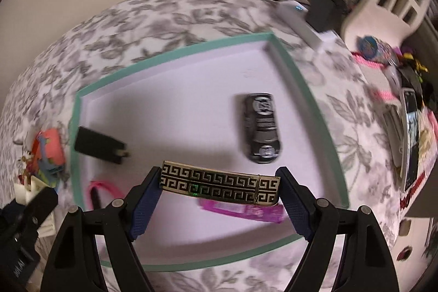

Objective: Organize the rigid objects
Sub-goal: 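Carry the hair clip and gold bar with both grippers over the tray, then open the left gripper to drop the hair clip while the right gripper releases the gold bar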

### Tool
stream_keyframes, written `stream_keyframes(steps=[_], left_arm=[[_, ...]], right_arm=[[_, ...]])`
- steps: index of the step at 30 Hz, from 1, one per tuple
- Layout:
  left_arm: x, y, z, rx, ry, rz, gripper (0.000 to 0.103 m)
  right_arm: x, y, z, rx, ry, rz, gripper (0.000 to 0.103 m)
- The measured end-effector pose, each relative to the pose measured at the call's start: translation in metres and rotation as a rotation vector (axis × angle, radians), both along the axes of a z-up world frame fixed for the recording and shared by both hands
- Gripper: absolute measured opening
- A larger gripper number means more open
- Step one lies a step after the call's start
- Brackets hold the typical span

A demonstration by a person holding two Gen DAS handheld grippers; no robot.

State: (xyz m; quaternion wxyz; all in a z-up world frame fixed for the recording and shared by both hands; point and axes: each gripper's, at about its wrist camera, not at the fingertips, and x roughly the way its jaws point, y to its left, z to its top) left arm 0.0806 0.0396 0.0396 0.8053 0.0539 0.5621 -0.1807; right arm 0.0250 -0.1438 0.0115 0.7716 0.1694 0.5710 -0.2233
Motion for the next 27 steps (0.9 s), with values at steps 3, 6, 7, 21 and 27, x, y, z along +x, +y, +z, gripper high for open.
stream_keyframes(steps=[3, 6, 7, 21, 27], left_arm=[[-0.006, -0.017, -0.004, 0.014, 0.003, -0.029, 0.058], [-0.011, -0.03, -0.011, 0.03, 0.015, -0.053, 0.059], [-0.012, -0.033, -0.013, 0.032, 0.019, -0.057, 0.059], [-0.018, -0.055, -0.043, 0.101, 0.066, -0.098, 0.06], [-0.019, -0.055, -0.042, 0.112, 0.06, -0.105, 0.06]], right_arm=[[-0.007, -0.015, -0.002, 0.007, 0.008, -0.034, 0.084], [-0.012, -0.024, -0.004, 0.02, 0.012, -0.054, 0.084], [-0.013, -0.026, -0.005, 0.025, 0.014, -0.055, 0.084], [-0.009, -0.023, -0.026, 0.072, 0.066, -0.025, 0.084], [-0.007, -0.023, -0.026, 0.069, 0.068, -0.019, 0.084]])
